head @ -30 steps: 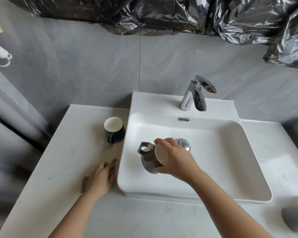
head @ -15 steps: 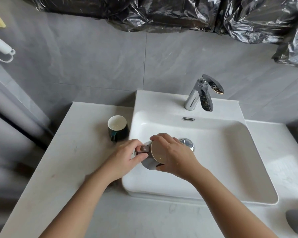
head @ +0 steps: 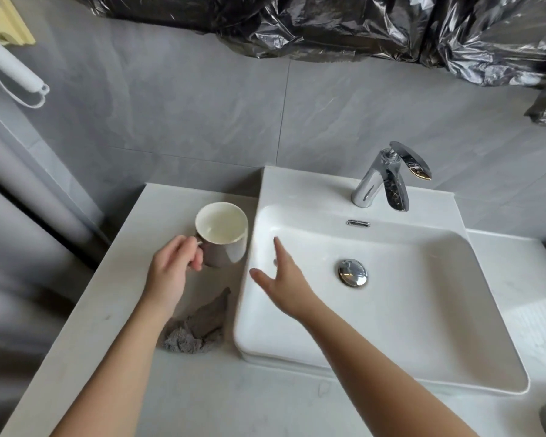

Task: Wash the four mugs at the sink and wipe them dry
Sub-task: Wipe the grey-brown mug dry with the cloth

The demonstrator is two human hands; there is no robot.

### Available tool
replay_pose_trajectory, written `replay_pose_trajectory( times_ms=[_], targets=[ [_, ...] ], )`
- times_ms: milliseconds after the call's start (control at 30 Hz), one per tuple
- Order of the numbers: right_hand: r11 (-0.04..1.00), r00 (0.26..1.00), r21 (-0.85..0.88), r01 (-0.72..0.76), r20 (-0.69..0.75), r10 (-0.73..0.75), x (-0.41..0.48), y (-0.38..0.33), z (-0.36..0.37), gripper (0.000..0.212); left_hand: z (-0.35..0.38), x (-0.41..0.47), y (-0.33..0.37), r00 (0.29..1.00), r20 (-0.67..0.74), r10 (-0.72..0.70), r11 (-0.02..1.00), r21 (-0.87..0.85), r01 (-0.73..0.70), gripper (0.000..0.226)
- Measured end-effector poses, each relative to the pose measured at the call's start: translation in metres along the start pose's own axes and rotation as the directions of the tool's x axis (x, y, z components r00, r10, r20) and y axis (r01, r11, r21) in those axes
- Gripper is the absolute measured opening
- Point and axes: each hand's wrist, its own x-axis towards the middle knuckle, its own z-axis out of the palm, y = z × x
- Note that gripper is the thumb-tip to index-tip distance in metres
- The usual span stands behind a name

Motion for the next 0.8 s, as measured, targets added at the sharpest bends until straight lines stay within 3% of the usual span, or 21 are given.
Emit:
replay_pose_trajectory(
  times_ms=[67,167,200,433,533,800],
  targets=[
    [0.995,0.991,-0.002,-0.101,0.086,0.101,0.008,-0.006,0.019,0.071,-0.008,0.008,-0.012,0.993,-0.113,-0.046,0.998,-0.048,0.041,0.033],
    [0.987,0.985,-0.029,-0.157,0.06,0.159,0.017,-0.011,0.034,0.039,-0.015,0.023,-0.036,0.957,-0.254,-0.14,0.986,-0.126,0.111,0.04],
    [0.986,0.985,-0.031,-0.164,0.049,0.165,0.019,-0.012,0.036,0.037,-0.016,0.028,-0.045,0.946,-0.276,-0.17,0.98,-0.15,0.132,0.039],
    [0.988,0.988,-0.049,-0.146,0.049,0.148,0.023,-0.006,0.035,0.044,-0.02,0.059,-0.085,0.887,-0.349,-0.303,0.938,-0.271,0.215,0.038],
    [0.99,0.99,-0.048,-0.135,0.043,0.137,0.027,-0.001,0.038,0.039,-0.021,0.07,-0.095,0.877,-0.368,-0.309,0.939,-0.266,0.219,0.038],
    [0.988,0.986,-0.039,-0.149,0.065,0.152,0.031,0.008,0.041,0.056,-0.01,0.086,-0.121,0.868,-0.377,-0.323,0.943,-0.211,0.259,0.04]
  ],
)
